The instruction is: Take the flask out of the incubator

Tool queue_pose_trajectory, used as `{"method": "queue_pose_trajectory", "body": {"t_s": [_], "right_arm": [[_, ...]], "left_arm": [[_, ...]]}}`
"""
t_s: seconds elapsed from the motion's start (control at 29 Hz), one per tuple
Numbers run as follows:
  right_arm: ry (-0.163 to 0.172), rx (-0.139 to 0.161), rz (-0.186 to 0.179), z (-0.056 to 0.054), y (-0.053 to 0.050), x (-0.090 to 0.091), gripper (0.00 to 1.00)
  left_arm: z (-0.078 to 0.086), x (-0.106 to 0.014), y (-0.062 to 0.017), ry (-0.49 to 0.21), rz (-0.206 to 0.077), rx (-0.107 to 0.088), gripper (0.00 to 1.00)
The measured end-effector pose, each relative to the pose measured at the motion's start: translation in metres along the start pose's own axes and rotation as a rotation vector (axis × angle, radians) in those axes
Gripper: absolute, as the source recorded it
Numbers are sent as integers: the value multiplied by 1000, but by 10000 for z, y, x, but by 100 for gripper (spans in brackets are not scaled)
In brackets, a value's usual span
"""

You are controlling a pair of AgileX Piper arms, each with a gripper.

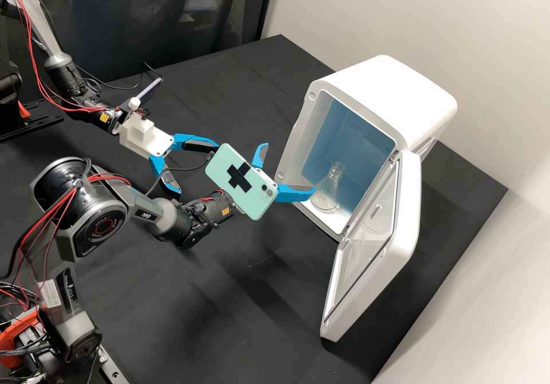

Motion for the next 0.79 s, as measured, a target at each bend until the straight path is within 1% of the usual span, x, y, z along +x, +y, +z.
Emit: {"method": "queue_pose_trajectory", "body": {"t_s": [0.21,0.31,0.38,0.41,0.45,0.52,0.59,0.62,0.69,0.72,0.79], "right_arm": [[0,0,0,0,0,0,100],[0,0,0,0,0,0,100],[-5,6,6,5,4,22,100],[-9,8,9,13,2,46,100],[-13,0,11,23,-3,82,100],[-29,-3,22,51,-8,158,100],[-41,-20,30,80,-12,239,100],[-49,-25,41,93,-8,302,100],[-56,-26,57,101,2,380,100],[-57,-32,61,98,0,412,100],[-64,-28,78,98,9,488,100]], "left_arm": [[-89,-2,16,27,5,-2,100],[-96,-2,17,29,5,-2,100],[-100,-2,18,30,5,-3,100],[-100,-2,18,30,5,-3,100],[-100,-2,18,30,5,-3,100],[-100,-2,18,30,5,-3,100],[-100,-2,18,30,5,-3,100],[-100,-2,18,30,5,-3,100],[-100,-2,18,30,5,-3,100],[-100,-2,18,30,5,-3,100],[-100,-2,18,30,5,-3,100]]}}
